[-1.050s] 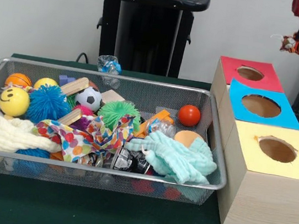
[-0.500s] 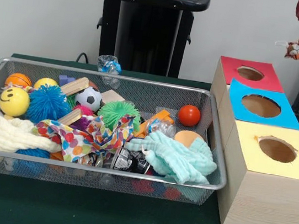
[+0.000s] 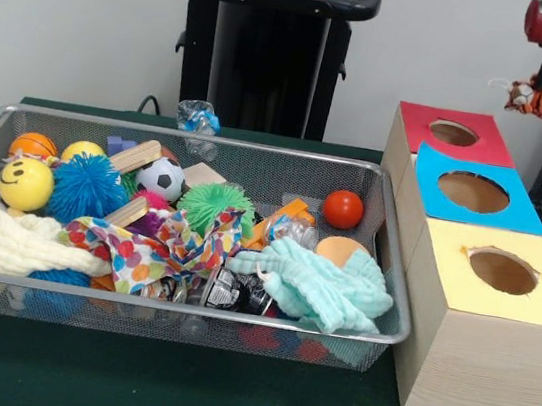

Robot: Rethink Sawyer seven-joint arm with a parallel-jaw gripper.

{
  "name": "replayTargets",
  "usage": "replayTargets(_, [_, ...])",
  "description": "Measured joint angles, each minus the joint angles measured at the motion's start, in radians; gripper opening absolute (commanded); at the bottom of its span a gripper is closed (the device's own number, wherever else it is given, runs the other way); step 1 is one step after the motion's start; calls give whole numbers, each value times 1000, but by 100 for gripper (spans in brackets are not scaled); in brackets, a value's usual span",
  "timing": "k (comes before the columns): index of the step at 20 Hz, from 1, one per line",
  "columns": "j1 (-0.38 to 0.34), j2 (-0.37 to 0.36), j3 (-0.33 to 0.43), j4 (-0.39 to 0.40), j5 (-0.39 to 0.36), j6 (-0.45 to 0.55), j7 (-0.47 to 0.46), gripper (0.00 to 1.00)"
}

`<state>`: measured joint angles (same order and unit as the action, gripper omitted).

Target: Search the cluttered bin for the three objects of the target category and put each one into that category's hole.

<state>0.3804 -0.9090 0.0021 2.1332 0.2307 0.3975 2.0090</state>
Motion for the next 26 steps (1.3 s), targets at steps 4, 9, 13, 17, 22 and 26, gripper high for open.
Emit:
replayTargets(4, [-107, 7, 45, 11, -61, -28, 0, 0])
replayTargets(9, [-234, 20, 103, 18, -150, -88, 0, 0])
replayTargets(13, [-305, 22, 146, 28, -216, -132, 0, 0])
replayTargets(17, [-340, 23, 178, 43, -273, -177, 0, 0])
replayTargets(22, [-351, 23, 196, 59, -318, -230, 0, 0])
replayTargets(26, [-351, 18, 200, 68, -327, -247, 0, 0])
